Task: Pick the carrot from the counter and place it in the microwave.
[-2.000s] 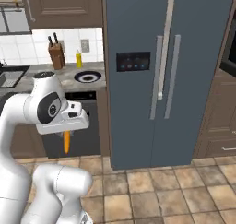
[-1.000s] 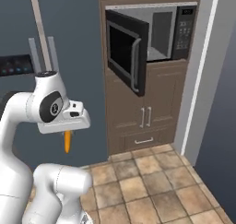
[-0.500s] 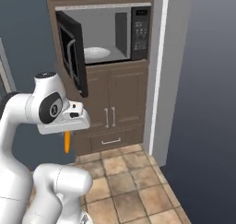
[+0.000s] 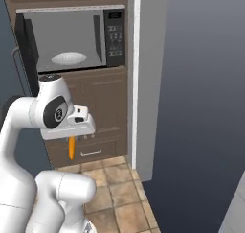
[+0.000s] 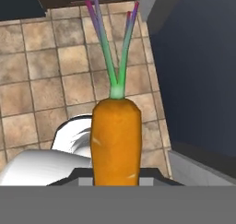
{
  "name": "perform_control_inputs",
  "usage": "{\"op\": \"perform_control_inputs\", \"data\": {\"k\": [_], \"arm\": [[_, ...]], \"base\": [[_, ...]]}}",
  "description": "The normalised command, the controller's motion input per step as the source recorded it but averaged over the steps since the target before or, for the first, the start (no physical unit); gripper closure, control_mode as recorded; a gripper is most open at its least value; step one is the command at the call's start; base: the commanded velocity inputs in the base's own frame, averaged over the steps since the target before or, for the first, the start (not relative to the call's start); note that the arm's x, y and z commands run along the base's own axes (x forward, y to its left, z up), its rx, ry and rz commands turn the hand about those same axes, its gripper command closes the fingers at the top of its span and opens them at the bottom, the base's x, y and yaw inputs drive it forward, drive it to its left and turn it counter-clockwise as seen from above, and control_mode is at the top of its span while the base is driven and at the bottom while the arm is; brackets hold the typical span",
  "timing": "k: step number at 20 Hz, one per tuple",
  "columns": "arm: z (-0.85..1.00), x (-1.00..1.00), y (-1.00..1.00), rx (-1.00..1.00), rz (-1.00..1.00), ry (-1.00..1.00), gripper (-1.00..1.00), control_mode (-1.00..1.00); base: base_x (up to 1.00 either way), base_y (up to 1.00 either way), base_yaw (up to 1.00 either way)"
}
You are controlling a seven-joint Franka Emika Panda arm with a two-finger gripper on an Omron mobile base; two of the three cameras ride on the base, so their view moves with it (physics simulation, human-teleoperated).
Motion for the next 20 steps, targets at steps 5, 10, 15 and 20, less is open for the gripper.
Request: {"op": "perform_control_inputs", "data": {"k": [5, 10, 15, 20], "arm": [[0.00, 0.00, 0.00, 0.00, 0.00, 0.00, 1.00, 1.00], [0.00, 0.00, 0.00, 0.00, 0.00, 0.00, 1.00, 1.00], [0.00, 0.00, 0.00, 0.00, 0.00, 0.00, 1.00, 1.00], [0.00, 0.00, 0.00, 0.00, 0.00, 0.00, 1.00, 1.00]], "base": [[0.74, -0.38, 0.17], [0.70, -0.17, 0.15], [0.86, -0.44, 0.19], [0.78, -0.25, 0.20]]}}
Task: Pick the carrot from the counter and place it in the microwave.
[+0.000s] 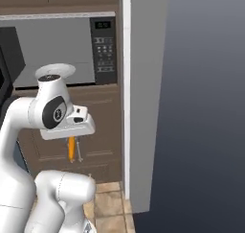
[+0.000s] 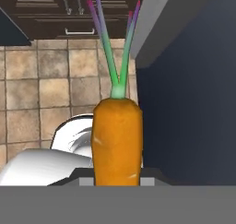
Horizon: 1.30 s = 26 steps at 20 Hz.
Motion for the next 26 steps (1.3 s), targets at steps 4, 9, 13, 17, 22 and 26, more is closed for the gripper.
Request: {"op": "perform_control_inputs", "data": {"k": [4, 9, 13, 17, 22, 26], "arm": [[0.00, 0.00, 0.00, 0.00, 0.00, 0.00, 1.00, 1.00], [0.00, 0.00, 0.00, 0.00, 0.00, 0.00, 1.00, 1.00], [0.00, 0.00, 0.00, 0.00, 0.00, 0.00, 1.00, 1.00], [0.00, 0.00, 0.00, 0.00, 0.00, 0.00, 1.00, 1.00], [0.00, 0.00, 0.00, 0.00, 0.00, 0.00, 1.00, 1.00], [0.00, 0.00, 0.00, 0.00, 0.00, 0.00, 1.00, 1.00]], "base": [[0.52, -0.02, 0.30], [0.57, 0.00, 0.34], [0.72, -0.04, 0.34], [0.69, -0.18, 0.23], [0.74, 0.00, 0.19], [0.60, 0.00, 0.17]]}}
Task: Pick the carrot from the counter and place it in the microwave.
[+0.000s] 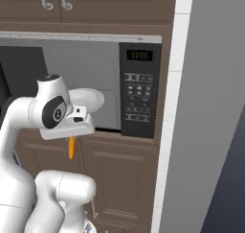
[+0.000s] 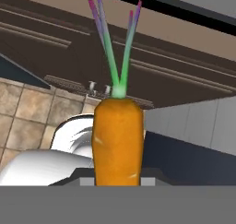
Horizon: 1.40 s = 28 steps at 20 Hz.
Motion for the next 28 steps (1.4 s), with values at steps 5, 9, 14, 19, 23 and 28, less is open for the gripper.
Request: {"op": "perform_control_inputs", "data": {"k": [5, 9, 14, 19, 23, 28], "arm": [[0.00, 0.00, 0.00, 0.00, 0.00, 0.00, 1.00, 1.00], [0.00, 0.00, 0.00, 0.00, 0.00, 0.00, 1.00, 1.00], [0.00, 0.06, 0.11, 0.00, 0.00, -0.19, 1.00, -1.00], [0.08, 0.57, 0.02, 0.04, 0.00, -0.45, 1.00, -1.00], [0.00, 0.72, 0.10, 0.02, 0.02, -0.40, 1.00, -1.00], [0.17, 0.71, 0.48, -0.01, 0.04, -0.26, 1.00, -1.00]], "base": [[0.41, 0.00, 0.18], [0.01, 0.00, 0.12], [-0.03, 0.02, 0.01], [0.00, 0.00, 0.00], [0.00, 0.00, 0.00], [0.00, 0.00, 0.00]]}}
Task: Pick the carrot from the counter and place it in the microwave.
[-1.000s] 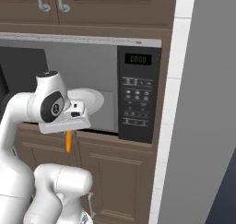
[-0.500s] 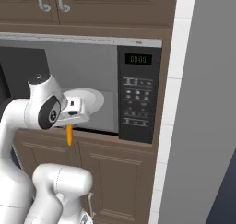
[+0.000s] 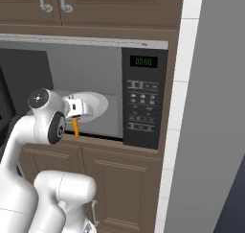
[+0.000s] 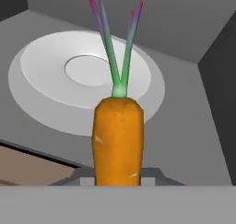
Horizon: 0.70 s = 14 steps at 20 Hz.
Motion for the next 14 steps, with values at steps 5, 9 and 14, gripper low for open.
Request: {"op": "perform_control_inputs", "data": {"k": [5, 9, 14], "arm": [[0.53, 0.63, 0.51, -0.02, 0.00, -0.03, 1.00, -1.00], [0.65, 0.44, 0.36, -0.06, 0.00, 0.03, 1.00, -1.00], [0.19, 0.69, 0.24, -0.08, 0.01, 0.09, 1.00, -1.00]], "base": [[0.00, 0.00, 0.00], [0.00, 0.00, 0.00], [0.00, 0.00, 0.00]]}}
